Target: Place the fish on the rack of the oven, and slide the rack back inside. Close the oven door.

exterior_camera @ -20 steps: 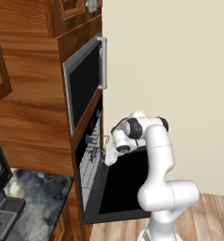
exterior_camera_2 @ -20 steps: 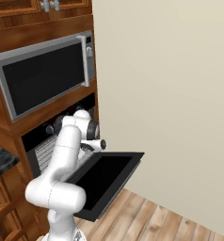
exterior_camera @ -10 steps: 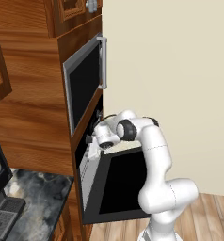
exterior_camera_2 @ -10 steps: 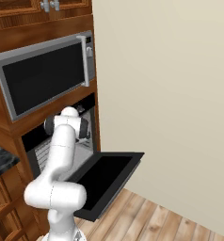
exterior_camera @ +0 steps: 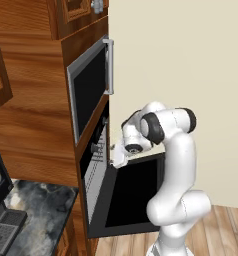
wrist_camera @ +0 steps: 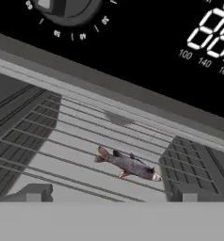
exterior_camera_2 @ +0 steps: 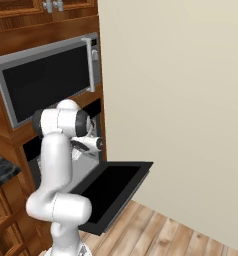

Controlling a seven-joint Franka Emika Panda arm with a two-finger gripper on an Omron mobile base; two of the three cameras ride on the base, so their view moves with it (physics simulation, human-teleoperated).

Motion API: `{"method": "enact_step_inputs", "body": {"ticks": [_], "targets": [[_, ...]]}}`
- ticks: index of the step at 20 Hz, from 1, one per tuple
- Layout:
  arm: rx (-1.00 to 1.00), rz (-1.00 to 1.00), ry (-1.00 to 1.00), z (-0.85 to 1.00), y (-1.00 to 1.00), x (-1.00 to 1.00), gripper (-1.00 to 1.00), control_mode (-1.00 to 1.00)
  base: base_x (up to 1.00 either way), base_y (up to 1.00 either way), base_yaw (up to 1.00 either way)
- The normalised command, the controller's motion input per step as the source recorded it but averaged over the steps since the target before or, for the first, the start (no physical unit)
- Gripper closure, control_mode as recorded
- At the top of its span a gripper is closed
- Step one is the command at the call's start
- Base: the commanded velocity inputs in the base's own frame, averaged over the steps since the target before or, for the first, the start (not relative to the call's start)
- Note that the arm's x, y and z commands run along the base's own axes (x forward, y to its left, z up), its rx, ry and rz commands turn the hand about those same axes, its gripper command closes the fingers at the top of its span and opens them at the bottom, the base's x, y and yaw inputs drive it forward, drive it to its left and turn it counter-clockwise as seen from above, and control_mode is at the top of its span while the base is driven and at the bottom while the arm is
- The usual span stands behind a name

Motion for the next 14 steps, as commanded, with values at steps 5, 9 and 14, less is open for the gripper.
{"method": "enact_step_inputs", "body": {"ticks": [5,9,14], "targets": [[0.0,-0.01,-0.1,0.45,-1.0,-1.0,-1.0,-1.0,0.0,0.0,0.0],[0.0,0.0,-0.03,0.68,-1.0,-1.0,-1.0,-1.0,0.0,0.0,0.0],[0.0,0.0,0.0,0.79,-1.0,-0.93,-1.0,-1.0,0.0,0.0,0.0]]}}
